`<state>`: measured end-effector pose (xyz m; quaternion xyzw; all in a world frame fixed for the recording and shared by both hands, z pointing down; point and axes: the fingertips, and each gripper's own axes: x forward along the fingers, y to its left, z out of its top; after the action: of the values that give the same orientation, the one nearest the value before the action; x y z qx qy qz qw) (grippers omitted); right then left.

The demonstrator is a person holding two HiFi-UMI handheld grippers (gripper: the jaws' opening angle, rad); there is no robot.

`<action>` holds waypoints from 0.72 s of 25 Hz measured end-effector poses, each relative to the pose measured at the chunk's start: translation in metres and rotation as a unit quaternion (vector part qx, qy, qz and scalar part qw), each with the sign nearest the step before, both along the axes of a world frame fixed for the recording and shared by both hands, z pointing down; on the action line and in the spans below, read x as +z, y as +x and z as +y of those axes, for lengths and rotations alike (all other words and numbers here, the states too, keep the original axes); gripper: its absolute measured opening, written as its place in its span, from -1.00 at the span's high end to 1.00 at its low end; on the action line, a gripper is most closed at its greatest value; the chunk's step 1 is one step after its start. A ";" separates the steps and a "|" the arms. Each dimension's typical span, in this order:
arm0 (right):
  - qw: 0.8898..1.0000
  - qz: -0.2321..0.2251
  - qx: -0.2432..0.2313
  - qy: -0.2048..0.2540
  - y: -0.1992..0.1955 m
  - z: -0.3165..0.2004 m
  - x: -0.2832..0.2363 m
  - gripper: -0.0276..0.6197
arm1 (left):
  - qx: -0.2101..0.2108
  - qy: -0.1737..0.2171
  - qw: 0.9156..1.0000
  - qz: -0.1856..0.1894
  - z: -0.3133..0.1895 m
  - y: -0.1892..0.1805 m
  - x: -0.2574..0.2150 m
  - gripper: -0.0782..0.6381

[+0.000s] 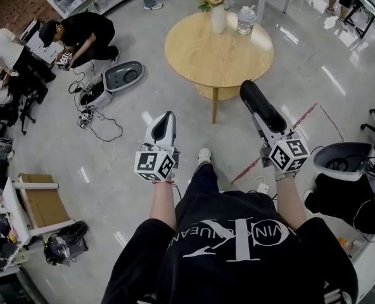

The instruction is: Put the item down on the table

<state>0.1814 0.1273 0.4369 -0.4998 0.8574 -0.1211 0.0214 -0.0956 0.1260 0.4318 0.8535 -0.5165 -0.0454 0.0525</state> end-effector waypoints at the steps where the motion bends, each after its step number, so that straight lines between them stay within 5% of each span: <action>1: 1.000 0.001 0.001 -0.005 0.000 -0.007 0.003 0.10 | 0.000 -0.003 1.000 0.002 -0.009 -0.001 0.002 0.75; 11: 0.999 -0.002 0.013 -0.041 0.000 -0.081 0.011 0.10 | 0.029 -0.026 0.999 0.008 -0.096 0.009 0.010 0.75; 18: 0.998 0.002 0.005 -0.057 -0.032 -0.143 0.023 0.10 | 0.028 -0.037 0.999 0.011 -0.161 -0.020 0.018 0.75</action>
<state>0.1492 -0.0157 0.4602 -0.5047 0.8466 -0.1686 -0.0085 -0.1160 -0.0354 0.4495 0.8647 -0.4928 -0.0347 0.0909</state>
